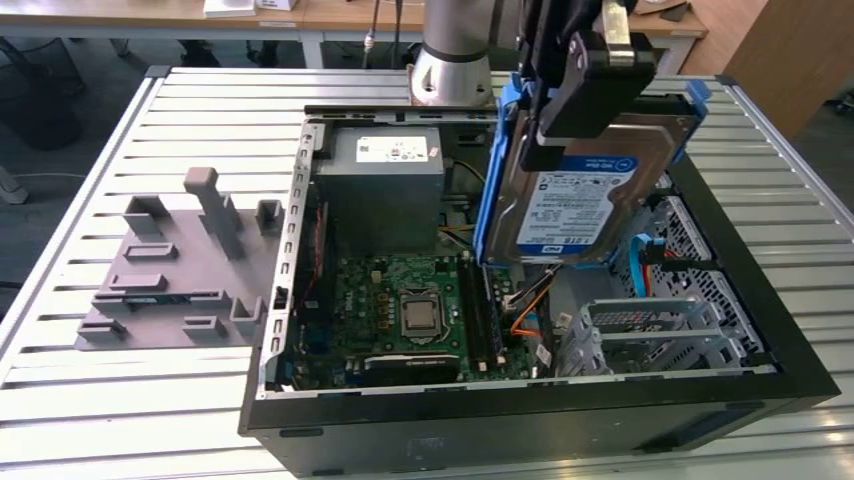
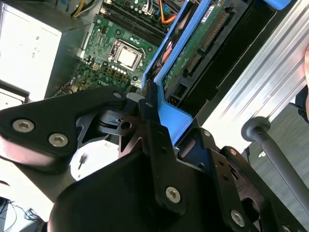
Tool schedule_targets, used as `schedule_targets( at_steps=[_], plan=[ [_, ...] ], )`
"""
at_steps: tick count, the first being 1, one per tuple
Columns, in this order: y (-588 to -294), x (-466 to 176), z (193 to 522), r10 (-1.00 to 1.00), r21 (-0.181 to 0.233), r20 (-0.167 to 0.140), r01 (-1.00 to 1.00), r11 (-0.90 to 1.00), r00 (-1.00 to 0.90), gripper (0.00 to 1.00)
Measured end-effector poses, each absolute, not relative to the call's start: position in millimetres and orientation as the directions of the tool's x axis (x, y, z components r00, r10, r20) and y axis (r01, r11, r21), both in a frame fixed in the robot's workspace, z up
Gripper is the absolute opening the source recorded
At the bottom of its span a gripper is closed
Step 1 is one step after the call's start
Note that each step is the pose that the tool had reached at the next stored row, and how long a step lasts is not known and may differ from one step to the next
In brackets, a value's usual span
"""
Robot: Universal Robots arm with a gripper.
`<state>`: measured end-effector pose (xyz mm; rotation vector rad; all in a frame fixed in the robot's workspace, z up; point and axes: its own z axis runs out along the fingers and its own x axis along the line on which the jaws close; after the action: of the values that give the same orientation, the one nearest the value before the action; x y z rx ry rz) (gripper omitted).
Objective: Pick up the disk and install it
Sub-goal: 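Insert the disk into the insertion slot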
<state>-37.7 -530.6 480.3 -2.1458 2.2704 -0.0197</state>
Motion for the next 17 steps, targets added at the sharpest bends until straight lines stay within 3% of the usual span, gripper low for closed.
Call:
schedule_targets(
  at_steps=[17],
  plan=[
    [-547, -21, 470, -0.998, -0.021, -0.004, -0.998, 0.059, -0.059, 0.36]
  ],
)
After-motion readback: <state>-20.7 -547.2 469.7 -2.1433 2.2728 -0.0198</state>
